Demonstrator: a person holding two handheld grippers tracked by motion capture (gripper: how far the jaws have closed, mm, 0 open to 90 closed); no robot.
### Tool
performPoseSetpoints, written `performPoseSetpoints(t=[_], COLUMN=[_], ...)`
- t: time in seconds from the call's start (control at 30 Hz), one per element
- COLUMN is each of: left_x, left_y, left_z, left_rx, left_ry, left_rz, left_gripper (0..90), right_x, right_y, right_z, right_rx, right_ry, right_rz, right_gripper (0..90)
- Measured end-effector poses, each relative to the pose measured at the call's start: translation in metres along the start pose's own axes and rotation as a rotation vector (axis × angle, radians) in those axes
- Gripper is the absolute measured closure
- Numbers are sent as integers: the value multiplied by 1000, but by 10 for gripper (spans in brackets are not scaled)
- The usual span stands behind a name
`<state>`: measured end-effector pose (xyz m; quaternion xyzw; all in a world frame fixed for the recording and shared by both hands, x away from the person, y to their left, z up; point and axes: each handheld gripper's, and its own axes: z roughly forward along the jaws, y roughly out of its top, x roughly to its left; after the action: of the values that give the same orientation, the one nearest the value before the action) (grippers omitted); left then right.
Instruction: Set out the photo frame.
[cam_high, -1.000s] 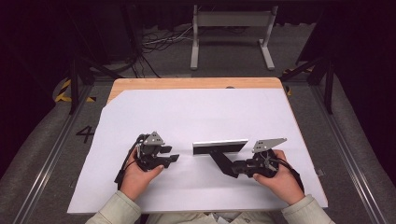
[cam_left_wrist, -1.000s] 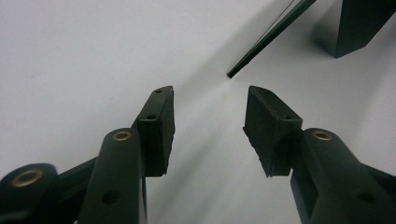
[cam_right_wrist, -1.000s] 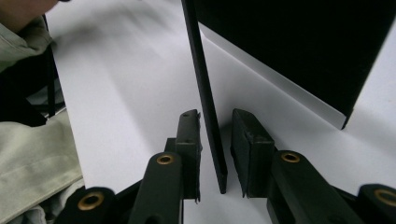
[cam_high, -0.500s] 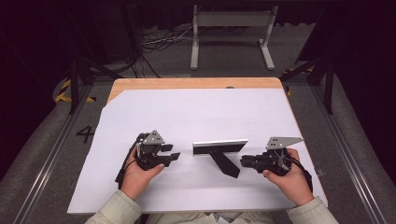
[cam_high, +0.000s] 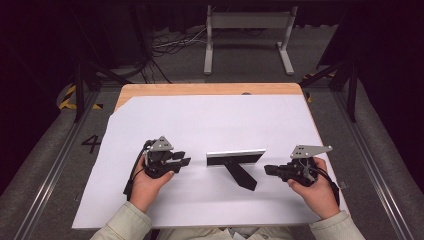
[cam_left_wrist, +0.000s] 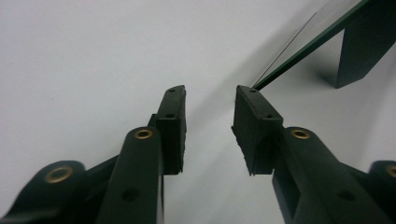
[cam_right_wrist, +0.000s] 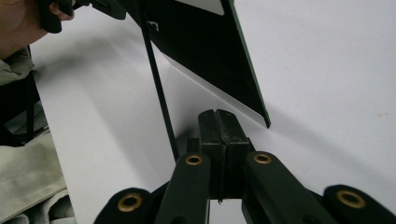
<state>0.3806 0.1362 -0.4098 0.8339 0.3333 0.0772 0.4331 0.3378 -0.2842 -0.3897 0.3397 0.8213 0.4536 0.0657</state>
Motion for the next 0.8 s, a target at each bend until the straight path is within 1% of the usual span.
performPoseSetpoints(t=[0.07, 0.1, 0.17, 0.2, 0.27, 0.3, 0.33, 0.43, 0.47, 0.5, 0.57, 0.6, 0.67, 0.7, 0.8], left_x=[1, 3, 4, 4, 4, 5, 6, 8, 8, 10, 11, 11, 11, 11, 10], left_y=[1, 2, 3, 3, 4, 6, 6, 8, 8, 8, 8, 8, 9, 9, 10], left_z=[3, 6, 7, 9, 10, 13, 15, 21, 21, 27, 30, 32, 36, 38, 42], left_rx=[-10, -25, -32, -37, -41, -40, -39, -45, -45, -44, -45, -50, -53, -53, -50], left_ry=[-18, -43, -47, -51, -51, -59, -70, -74, -74, -96, -113, -113, -123, -128, -128], left_rz=[-12, -32, -33, -47, -48, -41, -44, -50, -50, -92, -107, -113, -110, -116, -115], left_gripper=[664, 672, 682, 690, 705, 714, 727, 739, 735, 728, 738, 746, 750, 753, 759], right_x=[-1, -1, -1, -1, -2, -3, -3, -5, -5, -6, -7, -7, -8, -8, -8], right_y=[0, -1, -1, -1, -2, -2, -3, -4, -4, -6, -7, -8, -9, -10, -11], right_z=[-1, -1, -2, -3, -5, -6, -7, -10, -10, -13, -16, -17, -20, -21, -23], right_rx=[-1, 0, -1, -2, -3, -5, -7, -10, -10, -13, -16, -20, -21, -23, -26], right_ry=[-3, -6, -12, -13, -18, -23, -27, -37, -37, -47, -54, -59, -66, -69, -75], right_rz=[0, 1, 0, 3, 4, 6, 9, 14, 14, 20, 24, 26, 31, 35, 38], right_gripper=[900, 900, 900, 900, 900, 900, 900, 900, 900, 900, 900, 900, 900, 900, 900])
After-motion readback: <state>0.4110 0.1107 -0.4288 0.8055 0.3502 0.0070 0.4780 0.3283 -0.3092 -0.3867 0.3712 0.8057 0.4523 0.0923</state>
